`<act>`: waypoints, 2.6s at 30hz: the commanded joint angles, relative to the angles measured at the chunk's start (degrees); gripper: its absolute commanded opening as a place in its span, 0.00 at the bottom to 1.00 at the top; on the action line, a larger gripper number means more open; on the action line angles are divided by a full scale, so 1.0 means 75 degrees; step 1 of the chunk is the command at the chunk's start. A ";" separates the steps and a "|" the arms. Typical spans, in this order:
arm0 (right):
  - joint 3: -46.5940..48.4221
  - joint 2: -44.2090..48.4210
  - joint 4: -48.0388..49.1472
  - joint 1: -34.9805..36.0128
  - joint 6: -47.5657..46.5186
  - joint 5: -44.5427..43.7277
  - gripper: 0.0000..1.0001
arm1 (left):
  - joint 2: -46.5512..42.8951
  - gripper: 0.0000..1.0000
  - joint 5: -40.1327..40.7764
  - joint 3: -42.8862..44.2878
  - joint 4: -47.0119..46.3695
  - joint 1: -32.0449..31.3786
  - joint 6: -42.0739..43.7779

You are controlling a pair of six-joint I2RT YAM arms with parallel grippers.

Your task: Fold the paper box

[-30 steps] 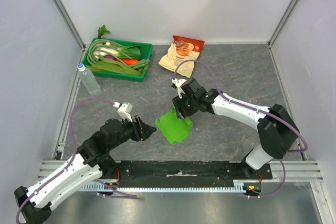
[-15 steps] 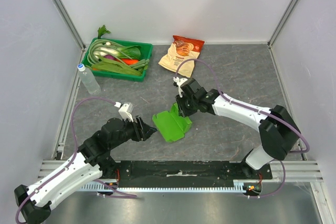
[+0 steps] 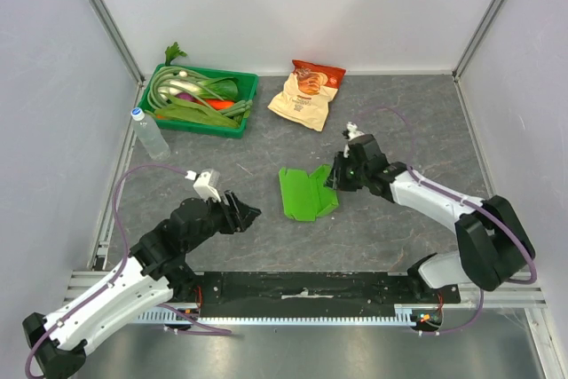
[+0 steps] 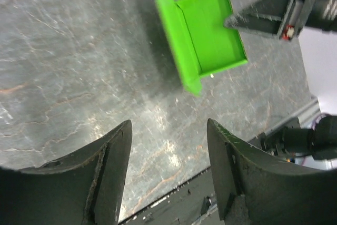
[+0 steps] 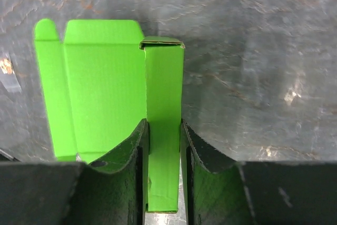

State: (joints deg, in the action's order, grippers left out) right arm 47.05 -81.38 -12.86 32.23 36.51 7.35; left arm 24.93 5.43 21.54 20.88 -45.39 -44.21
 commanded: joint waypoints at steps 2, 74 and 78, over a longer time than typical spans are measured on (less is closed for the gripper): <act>-0.1548 0.0609 0.2786 -0.0570 0.1985 0.0401 0.14 | 0.0903 0.68 0.1197 0.0806 -0.0066 0.0040 -0.0294; -0.1492 0.2273 0.1070 -0.1391 -0.1095 0.0519 0.92 | 0.7809 0.51 0.1221 0.2331 0.1481 0.2290 0.0269; -0.1480 0.2238 0.1071 -0.1391 -0.1083 0.0519 0.91 | 0.7529 0.31 0.1256 0.2273 0.1469 0.2290 0.0386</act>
State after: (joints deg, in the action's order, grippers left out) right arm 35.77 -65.58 -5.23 21.98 28.51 10.90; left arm 80.62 15.00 40.58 33.69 -28.25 -42.39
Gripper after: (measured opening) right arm 0.917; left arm 0.387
